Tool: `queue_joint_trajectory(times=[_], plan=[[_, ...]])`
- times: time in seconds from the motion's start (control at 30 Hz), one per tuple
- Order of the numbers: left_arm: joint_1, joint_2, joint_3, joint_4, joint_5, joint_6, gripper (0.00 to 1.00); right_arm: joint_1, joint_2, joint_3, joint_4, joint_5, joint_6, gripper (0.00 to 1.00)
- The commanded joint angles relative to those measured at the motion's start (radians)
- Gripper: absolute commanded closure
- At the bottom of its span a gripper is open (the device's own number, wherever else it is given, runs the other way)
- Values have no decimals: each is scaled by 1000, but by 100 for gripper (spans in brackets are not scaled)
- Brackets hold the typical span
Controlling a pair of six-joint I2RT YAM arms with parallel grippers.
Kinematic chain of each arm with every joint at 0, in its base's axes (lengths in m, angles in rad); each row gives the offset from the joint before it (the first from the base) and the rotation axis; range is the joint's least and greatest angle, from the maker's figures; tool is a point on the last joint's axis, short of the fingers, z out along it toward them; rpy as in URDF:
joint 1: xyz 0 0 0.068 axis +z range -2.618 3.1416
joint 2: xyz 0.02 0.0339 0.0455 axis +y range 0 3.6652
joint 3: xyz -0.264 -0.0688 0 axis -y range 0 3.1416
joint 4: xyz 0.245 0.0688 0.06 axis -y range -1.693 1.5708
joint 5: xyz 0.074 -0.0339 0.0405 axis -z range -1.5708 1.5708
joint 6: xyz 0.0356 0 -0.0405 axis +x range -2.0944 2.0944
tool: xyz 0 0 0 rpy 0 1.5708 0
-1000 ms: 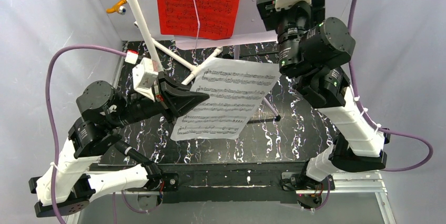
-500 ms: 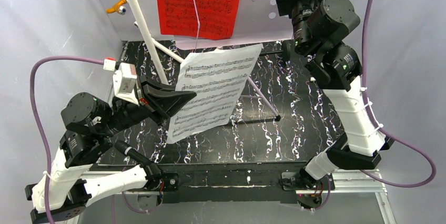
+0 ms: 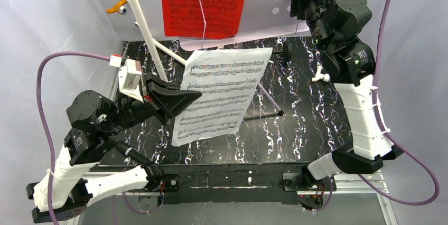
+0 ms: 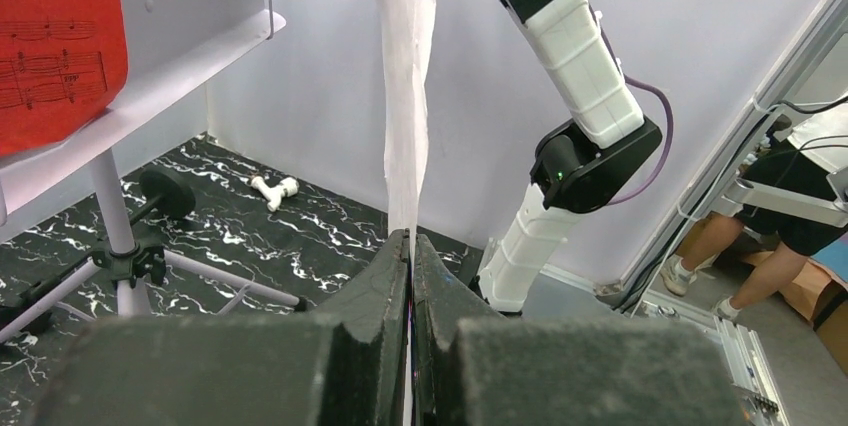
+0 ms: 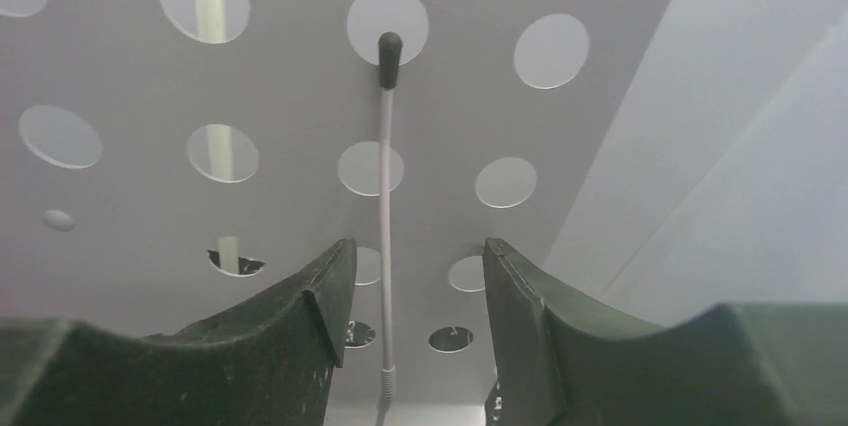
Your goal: Set up the instrument practice props
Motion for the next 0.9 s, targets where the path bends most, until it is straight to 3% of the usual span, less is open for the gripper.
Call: queue_joint_trajectory(times=[0.0,0.2,0.5,0.87], plan=[[-3,12,0,60,-2,-12,100,-7,-36,-50,56,-89,27,44],[-3,52,28,98,-79,8,100,-11,-40,-73,94,-107,19,63],[-3,175,161,177,-161,98,100,-14,-48,-99,161,-122,14,68],[-3,307,245,334,-269,159,100,-17,-74,-145,203,-113,6,98]])
